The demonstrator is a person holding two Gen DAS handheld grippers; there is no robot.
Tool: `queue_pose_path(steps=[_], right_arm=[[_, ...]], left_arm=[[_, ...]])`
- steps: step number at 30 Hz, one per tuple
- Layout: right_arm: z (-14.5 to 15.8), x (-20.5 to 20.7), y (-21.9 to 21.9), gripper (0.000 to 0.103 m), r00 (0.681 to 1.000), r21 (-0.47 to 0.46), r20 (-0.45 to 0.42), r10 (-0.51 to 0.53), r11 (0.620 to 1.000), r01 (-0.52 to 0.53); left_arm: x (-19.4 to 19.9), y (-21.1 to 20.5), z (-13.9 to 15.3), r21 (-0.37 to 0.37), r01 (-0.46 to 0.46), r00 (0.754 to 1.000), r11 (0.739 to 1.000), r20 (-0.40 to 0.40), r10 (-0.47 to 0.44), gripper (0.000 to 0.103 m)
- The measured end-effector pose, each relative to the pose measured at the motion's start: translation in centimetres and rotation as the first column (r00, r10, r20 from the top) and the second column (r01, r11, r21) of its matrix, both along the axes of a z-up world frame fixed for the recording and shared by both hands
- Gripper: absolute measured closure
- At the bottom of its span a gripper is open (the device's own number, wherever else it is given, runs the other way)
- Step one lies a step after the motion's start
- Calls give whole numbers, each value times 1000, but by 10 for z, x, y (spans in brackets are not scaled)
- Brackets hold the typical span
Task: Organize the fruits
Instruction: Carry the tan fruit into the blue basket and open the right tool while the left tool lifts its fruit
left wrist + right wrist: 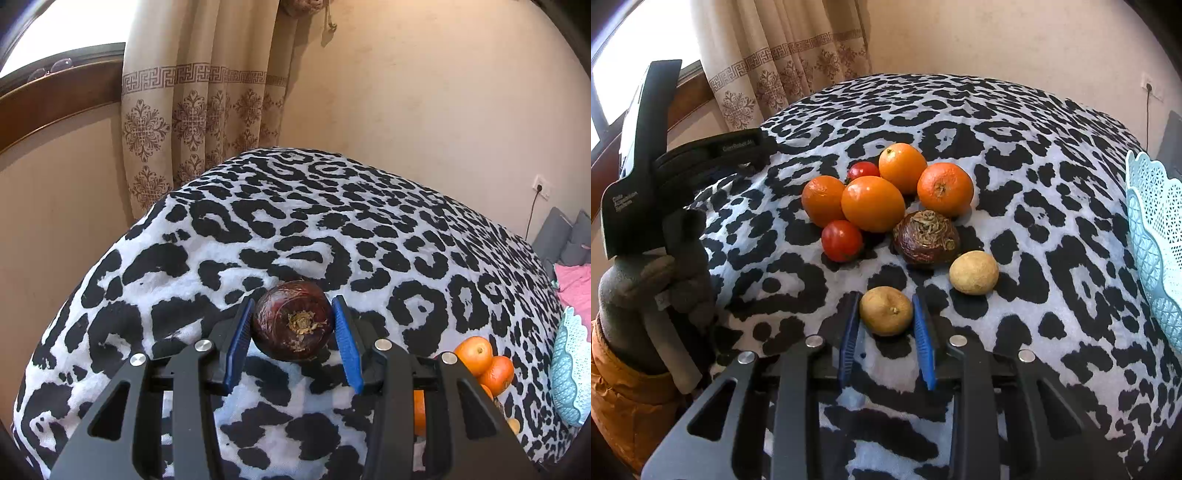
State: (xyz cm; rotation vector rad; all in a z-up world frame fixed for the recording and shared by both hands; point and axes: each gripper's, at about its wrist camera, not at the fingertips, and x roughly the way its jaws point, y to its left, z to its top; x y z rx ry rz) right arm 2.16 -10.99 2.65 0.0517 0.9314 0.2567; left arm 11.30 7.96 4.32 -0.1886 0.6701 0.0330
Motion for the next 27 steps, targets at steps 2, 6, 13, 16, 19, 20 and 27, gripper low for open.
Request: queue_pose_path(steps=[2,6,13,16,19,20,27], right_arm=[[2,-3,-1,73,1000,9,2,-6,1000,6],[14,-16,-9,73,999,31,27,-23,999,22],[42,-39,-47,73,987,63,100,-122,991,117],[53,-51,-73,73,972,77,134,-195,979,186],[62,-60,-98,73,951,88,160,-263,964,252],[65,-63,-108,73,943,91,167,-289,957,277],[73,-77,-168,73,887,101,202,-416,909,404]], left_arm=[[1,-1,0,2,0,1000,1000,0,0,60],[0,-1,0,4,-1,1000,1000,1,1,60],[-1,-3,1,17,-2,1000,1000,15,2,60],[-3,-4,2,26,-5,1000,1000,22,4,60],[-4,-6,4,36,-7,1000,999,17,7,60],[-4,-6,5,36,-9,1000,999,14,8,60],[-21,-18,27,47,11,999,999,44,-13,60]])
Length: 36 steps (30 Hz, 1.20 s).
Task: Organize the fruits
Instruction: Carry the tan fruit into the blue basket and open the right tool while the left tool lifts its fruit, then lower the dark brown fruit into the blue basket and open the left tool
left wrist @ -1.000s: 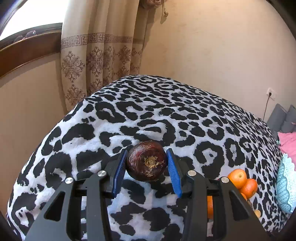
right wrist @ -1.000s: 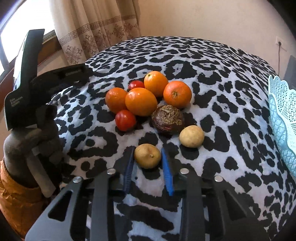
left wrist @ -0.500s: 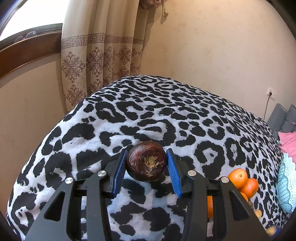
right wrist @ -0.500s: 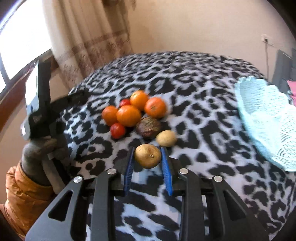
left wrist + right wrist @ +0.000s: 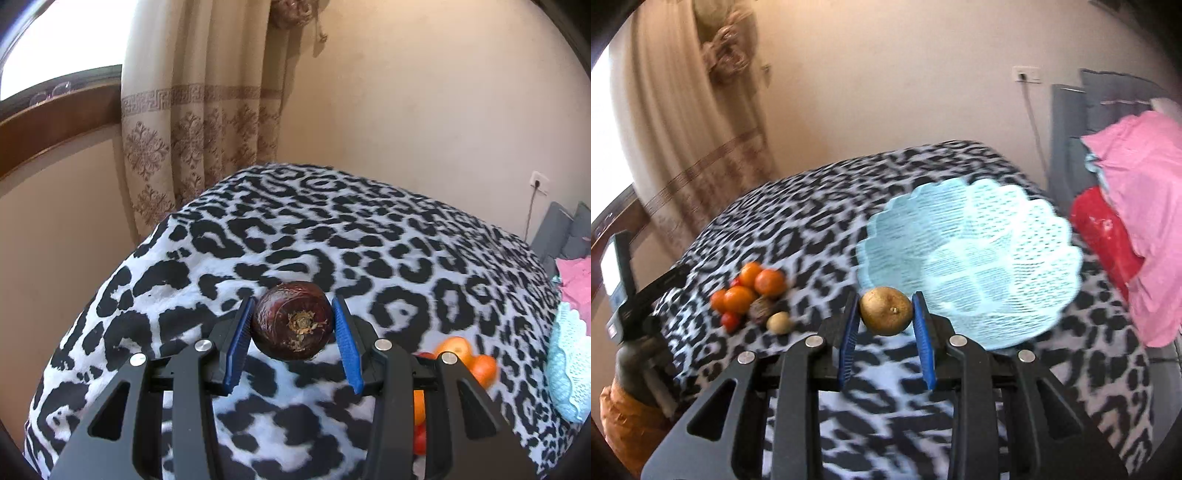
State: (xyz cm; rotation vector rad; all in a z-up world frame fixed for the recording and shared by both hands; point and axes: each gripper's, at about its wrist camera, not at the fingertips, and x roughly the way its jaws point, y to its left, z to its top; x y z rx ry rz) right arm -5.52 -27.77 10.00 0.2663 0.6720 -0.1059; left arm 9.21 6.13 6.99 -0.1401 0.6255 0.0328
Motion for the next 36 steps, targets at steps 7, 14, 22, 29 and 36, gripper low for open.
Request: queue_pose_path(steps=[7,14,22,29,36], right_arm=[[-16,4,-47,73,997,-7,-19,-80,997,80],[-29,-3,-69,56,994,38,-13,-104,994,105],[-32,-28,-82,56,990,48,44,-134,990,132],[-29,-42,-87,52,981,73,103,-162,985,154],[-39,-48,-91,51,980,83,89,-177,982,170]], left_arm=[[-28,-30,15,-8,74,997,997,10,-74,60],[-47,-72,32,2,159,987,987,30,-159,60],[-58,-132,38,22,280,960,960,21,-281,60],[-68,-192,38,45,400,917,916,-13,-399,60],[-79,-253,31,78,510,860,856,-26,-510,60]])
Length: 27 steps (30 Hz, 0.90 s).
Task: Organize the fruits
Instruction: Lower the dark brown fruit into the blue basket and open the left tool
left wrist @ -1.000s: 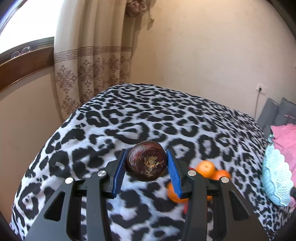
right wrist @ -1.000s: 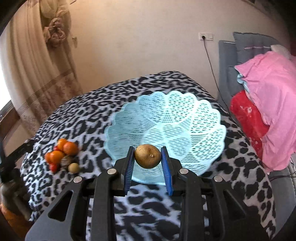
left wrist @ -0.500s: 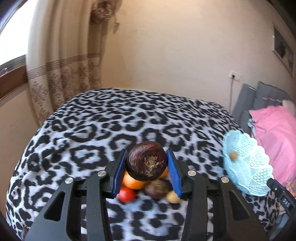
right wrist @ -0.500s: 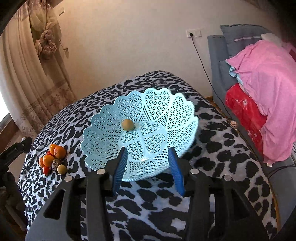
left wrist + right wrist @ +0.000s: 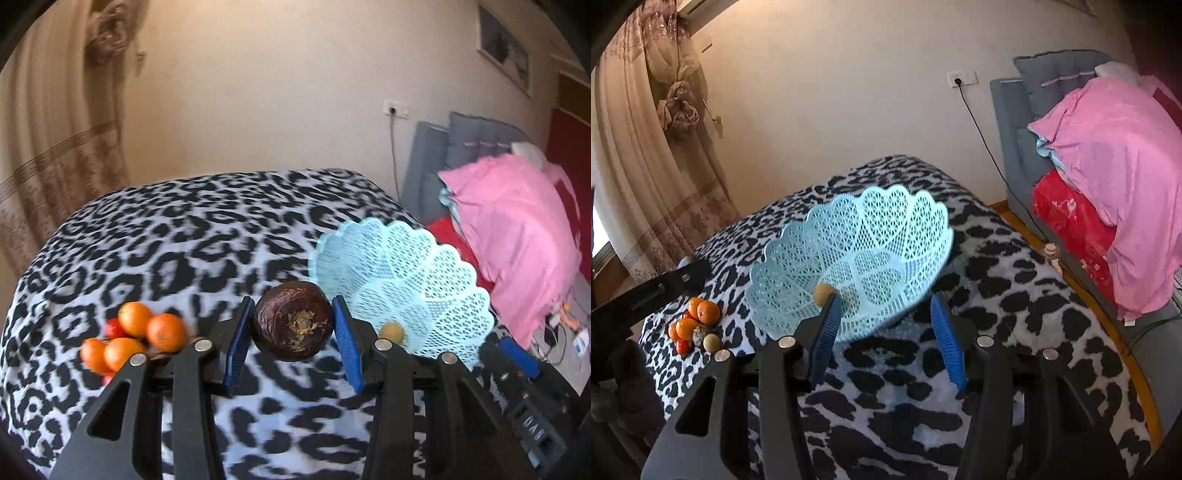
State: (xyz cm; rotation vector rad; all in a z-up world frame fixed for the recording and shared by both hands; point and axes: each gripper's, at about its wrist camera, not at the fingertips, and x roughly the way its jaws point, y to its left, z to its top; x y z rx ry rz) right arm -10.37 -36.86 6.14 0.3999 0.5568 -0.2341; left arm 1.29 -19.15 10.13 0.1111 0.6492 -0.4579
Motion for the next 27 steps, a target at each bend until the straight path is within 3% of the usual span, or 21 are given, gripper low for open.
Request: queue_pose_path(steps=[9,10,11,13,19,22,27], right_arm=[[-6,-1,0,50,1000,25,-11,1,1000,-1],[-7,-1,0,50,1000,28,-12,2,1000,-2],[-7,0,-1,49,1000,29,-13,2,1000,-1],[-8,1,-1,49,1000,33,-16,6,999,-6],[-10,3,1,45,999,33,-19,30,999,-30],[-10,4,4,45,999,28,-14,52,998,-51],[-10,5,10,45,996,29,-20,85,996,-84]], left_arm=[[2,-40,-15,27,87,996,996,-35,-86,59],[3,-41,-16,28,85,996,996,-37,-83,54],[4,-41,-16,28,81,996,996,-40,-80,39],[6,-38,-17,19,60,998,998,-38,-59,25],[9,-24,-13,9,20,999,1000,-30,-20,25],[10,-16,-12,19,-8,1000,1000,-21,8,16],[11,-3,-13,20,-48,998,999,-26,48,15]])
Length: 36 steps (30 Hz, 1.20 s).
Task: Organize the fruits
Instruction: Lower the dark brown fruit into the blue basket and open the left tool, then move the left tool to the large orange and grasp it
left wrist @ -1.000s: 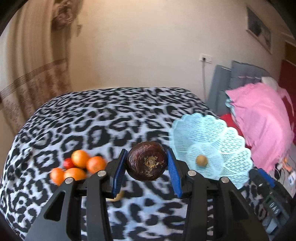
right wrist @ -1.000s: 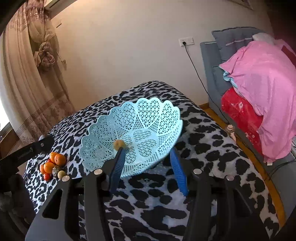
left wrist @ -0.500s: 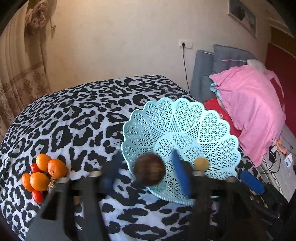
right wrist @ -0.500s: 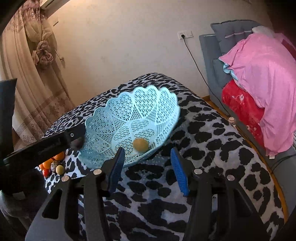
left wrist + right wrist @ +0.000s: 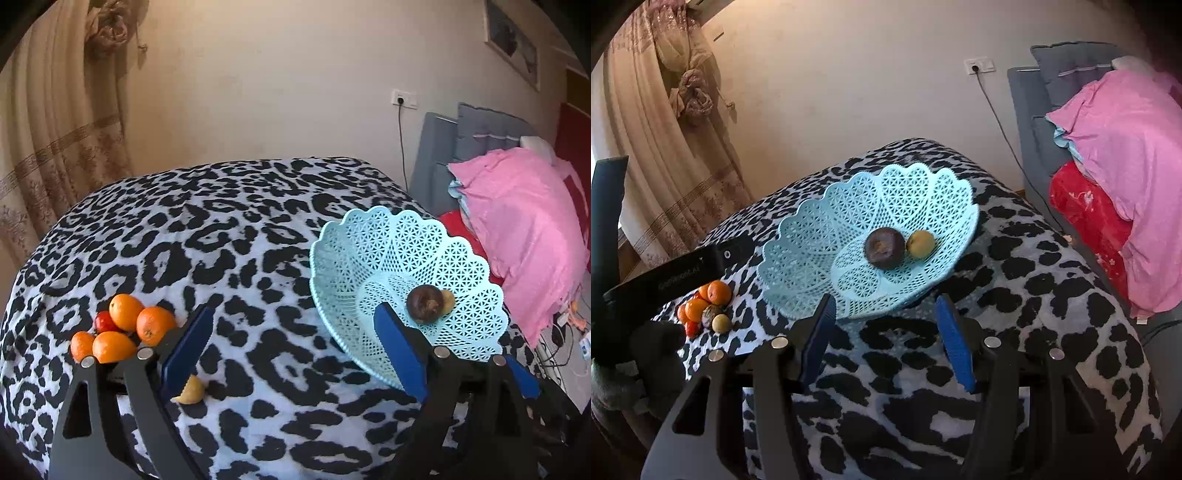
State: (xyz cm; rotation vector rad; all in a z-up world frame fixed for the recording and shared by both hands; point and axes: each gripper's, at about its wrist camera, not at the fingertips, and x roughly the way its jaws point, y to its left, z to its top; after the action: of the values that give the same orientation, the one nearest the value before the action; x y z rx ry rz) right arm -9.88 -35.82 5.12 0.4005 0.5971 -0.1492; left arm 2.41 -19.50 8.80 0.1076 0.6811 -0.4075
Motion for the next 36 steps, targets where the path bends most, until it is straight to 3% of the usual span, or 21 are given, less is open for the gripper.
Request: queue_pose_path(steps=[9,18,29,36], right_arm=[[-4,16,7,43,995,34,-58,80,996,-78],[3,28,-7,43,998,23,-63,-9,1000,10],[14,3,8,43,995,-64,-45,-94,994,91],[27,-2,46,43,1000,-114,-14,-25,993,23]], left_arm=[[-9,26,4,6,-20,999,1000,34,20,15],[-6,97,0,4,-129,991,992,32,129,12],[18,186,-20,15,-327,945,945,-30,327,11],[25,202,-32,33,-357,932,934,-48,358,11]])
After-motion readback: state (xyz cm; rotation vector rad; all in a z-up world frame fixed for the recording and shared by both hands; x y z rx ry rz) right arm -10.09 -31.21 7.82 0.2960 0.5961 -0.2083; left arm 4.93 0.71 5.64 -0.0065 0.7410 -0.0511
